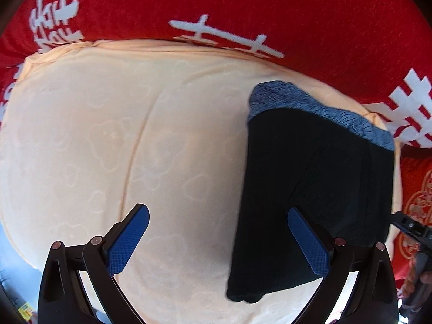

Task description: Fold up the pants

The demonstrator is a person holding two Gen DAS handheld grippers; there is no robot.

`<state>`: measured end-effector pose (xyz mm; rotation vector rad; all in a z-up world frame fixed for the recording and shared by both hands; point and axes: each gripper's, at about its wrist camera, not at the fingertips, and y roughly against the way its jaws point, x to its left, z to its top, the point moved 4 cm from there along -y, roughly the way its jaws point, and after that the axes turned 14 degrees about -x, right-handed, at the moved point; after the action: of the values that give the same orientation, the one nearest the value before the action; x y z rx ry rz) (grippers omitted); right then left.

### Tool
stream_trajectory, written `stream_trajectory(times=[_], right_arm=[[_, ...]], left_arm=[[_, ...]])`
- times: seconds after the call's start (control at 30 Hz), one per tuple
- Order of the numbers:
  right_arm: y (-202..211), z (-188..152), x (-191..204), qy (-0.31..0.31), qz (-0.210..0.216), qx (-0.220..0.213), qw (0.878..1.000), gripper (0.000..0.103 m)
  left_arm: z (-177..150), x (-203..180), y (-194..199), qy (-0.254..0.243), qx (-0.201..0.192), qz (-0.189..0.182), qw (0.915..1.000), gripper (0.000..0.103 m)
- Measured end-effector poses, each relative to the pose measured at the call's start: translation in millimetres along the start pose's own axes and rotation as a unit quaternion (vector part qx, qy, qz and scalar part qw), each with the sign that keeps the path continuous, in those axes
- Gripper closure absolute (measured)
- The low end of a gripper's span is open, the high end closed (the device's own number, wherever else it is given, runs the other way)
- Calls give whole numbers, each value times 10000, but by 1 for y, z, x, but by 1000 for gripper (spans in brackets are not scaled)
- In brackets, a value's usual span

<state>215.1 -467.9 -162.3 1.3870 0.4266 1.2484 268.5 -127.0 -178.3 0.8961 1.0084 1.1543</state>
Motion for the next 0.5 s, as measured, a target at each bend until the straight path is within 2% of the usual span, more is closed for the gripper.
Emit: stream_trajectory(times=[0.13,0.3,0.5], right_arm=[[-6,4,-3,10,108,45,9999,24],[-24,8,-8,-40,522,283,9982,23],[-47,10,-20,-235,1465,515,9876,24]], left_arm=[[7,-11,-13,9,120,-409,9991,0],[18,-30,-35,-301,218,-876,9955,0],[19,-40,-56,-469,275,-1366,9891,0]])
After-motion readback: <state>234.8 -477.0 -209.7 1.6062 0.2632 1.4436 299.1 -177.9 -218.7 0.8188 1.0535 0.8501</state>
